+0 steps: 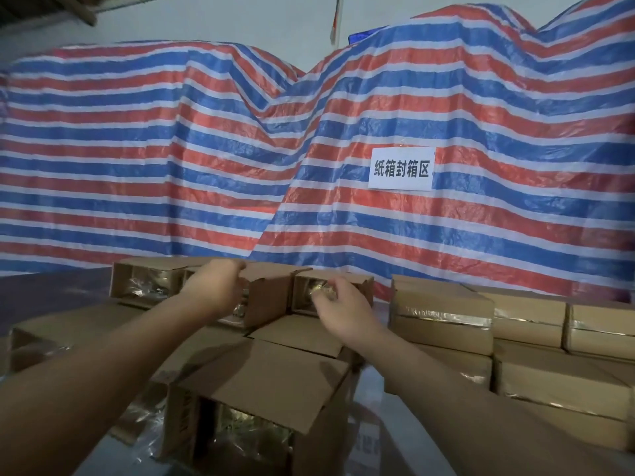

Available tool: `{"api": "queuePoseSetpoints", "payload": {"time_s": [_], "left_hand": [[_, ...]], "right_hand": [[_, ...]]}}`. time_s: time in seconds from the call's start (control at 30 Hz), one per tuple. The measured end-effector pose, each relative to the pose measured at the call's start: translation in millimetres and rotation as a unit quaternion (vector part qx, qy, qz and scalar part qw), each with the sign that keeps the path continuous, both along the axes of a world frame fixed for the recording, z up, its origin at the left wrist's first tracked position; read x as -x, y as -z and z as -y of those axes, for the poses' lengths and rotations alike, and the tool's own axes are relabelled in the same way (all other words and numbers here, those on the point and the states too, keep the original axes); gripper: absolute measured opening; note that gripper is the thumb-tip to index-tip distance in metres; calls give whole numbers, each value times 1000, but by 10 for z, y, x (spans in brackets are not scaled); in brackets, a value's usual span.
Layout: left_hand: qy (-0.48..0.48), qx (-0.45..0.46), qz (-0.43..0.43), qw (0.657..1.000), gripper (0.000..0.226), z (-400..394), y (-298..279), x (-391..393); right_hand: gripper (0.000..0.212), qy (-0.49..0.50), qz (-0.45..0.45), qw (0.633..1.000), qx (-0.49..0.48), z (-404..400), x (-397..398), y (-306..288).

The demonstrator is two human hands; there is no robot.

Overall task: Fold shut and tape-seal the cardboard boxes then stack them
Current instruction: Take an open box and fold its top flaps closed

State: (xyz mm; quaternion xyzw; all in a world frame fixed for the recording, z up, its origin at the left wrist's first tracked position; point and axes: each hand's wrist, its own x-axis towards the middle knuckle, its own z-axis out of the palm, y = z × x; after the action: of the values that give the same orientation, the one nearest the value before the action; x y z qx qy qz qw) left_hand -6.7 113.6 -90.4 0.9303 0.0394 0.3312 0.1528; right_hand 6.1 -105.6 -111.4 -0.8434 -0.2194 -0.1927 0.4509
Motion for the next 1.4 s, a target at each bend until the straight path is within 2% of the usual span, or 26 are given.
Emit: {"api": "queuePoseSetpoints", "payload": {"time_s": [0.07,0.1,0.2,0.23,0.3,0.37,0.63,0.83,0.9,1.0,1.1,1.27,1.4], "left_hand": [[-30,-47,-17,998,51,-223,-33,-156],[-53,-91,-23,994,61,-314,-50,-240],[-120,-257,-52,957,81,-554,-87,-524],[-134,-288,-64,946,85,-619,-92,-609],[-152,-318,-86,932,90,-735,-71,-771],[-157,-318,-101,929,90,-823,-37,-890],[-113,-224,-76,965,52,-1061,111,-975],[-88,-139,-14,986,42,-1024,171,-939],[-70,-120,17,990,36,-1000,189,-905],[-45,-124,55,990,19,-932,177,-821],[-15,-123,75,989,7,-815,72,-689],[49,-58,89,993,21,-571,-310,-392],[78,-24,80,993,20,-240,-657,-102]], "right_hand": [[6,-19,-7,1000,12,-147,-105,-35],[12,-24,-10,999,27,-215,-172,-50],[72,-13,-31,996,80,-429,-372,-116],[85,-10,-40,995,90,-497,-433,-133],[96,-16,-56,993,99,-608,-551,-164],[98,-27,-67,991,111,-707,-661,-183],[86,-55,-59,987,139,-1111,-944,-112],[67,6,-10,986,165,-1261,-928,-52],[54,31,16,986,162,-1292,-896,-48],[28,46,54,992,107,-1289,-860,-57],[18,64,79,992,74,-1174,-828,-139],[20,37,79,996,35,-858,-639,-413],[17,40,63,997,32,-504,-332,-763]]}}
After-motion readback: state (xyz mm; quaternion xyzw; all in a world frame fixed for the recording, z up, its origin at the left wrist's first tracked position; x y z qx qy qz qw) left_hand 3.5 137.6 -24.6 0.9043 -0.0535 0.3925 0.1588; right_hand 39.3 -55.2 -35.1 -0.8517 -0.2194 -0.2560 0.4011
